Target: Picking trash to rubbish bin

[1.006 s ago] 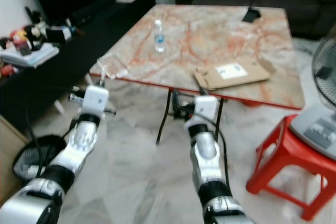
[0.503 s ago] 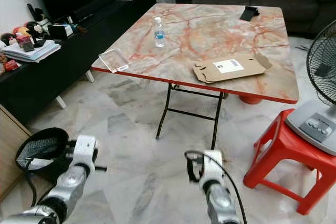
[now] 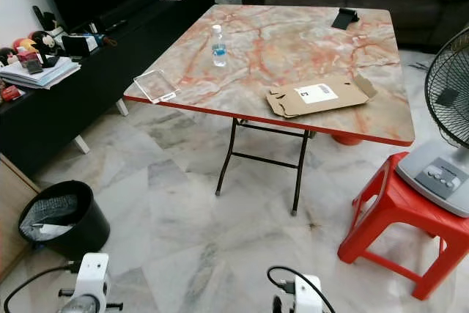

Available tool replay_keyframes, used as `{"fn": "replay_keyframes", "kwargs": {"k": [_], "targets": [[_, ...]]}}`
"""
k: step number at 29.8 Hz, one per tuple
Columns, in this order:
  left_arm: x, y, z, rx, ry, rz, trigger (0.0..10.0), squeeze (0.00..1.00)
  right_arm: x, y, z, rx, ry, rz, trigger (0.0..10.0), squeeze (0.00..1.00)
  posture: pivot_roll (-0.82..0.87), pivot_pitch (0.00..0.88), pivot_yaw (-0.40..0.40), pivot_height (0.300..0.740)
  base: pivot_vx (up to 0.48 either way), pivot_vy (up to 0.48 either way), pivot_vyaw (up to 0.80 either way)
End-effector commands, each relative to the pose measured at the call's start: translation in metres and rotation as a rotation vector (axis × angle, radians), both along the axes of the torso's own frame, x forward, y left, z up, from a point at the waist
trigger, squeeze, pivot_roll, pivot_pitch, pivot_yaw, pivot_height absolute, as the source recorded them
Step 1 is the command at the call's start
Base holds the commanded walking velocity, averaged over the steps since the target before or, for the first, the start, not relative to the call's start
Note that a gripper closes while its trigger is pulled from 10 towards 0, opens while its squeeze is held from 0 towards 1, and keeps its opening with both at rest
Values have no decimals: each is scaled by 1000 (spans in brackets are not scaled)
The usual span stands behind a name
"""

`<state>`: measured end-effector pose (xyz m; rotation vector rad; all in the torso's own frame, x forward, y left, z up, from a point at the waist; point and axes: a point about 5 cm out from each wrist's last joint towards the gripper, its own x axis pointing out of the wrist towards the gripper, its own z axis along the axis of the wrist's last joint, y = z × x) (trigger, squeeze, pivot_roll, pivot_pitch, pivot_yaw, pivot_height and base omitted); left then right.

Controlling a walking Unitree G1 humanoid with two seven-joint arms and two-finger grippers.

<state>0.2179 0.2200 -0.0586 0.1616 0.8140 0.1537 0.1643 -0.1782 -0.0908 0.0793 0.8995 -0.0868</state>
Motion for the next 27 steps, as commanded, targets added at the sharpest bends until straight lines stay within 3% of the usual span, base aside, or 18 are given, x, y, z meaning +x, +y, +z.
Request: {"fn": "replay_keyframes", "kwargs": {"k": [1, 4, 11, 27], "targets": [[-5, 3, -3, 14, 33, -15, 10000, 0, 6, 0, 2, -4, -15, -17, 10000, 0, -86, 6, 78, 740, 0, 0, 800], [3, 1, 1, 45, 16, -45, 10000, 0, 16, 2, 7, -3, -38, -11, 10000, 0, -83, 7, 76, 740, 0, 0, 794], [5, 0, 3, 57, 7, -49, 10000, 0, 25, 6, 11, 3, -58, -4, 10000, 0, -81, 9, 76, 740, 0, 0, 794], [-6, 1, -3, 66, 39, -24, 10000, 0, 14, 0, 6, -21, -26, 12, 10000, 0, -84, 16, 59, 740, 0, 0, 794]]}}
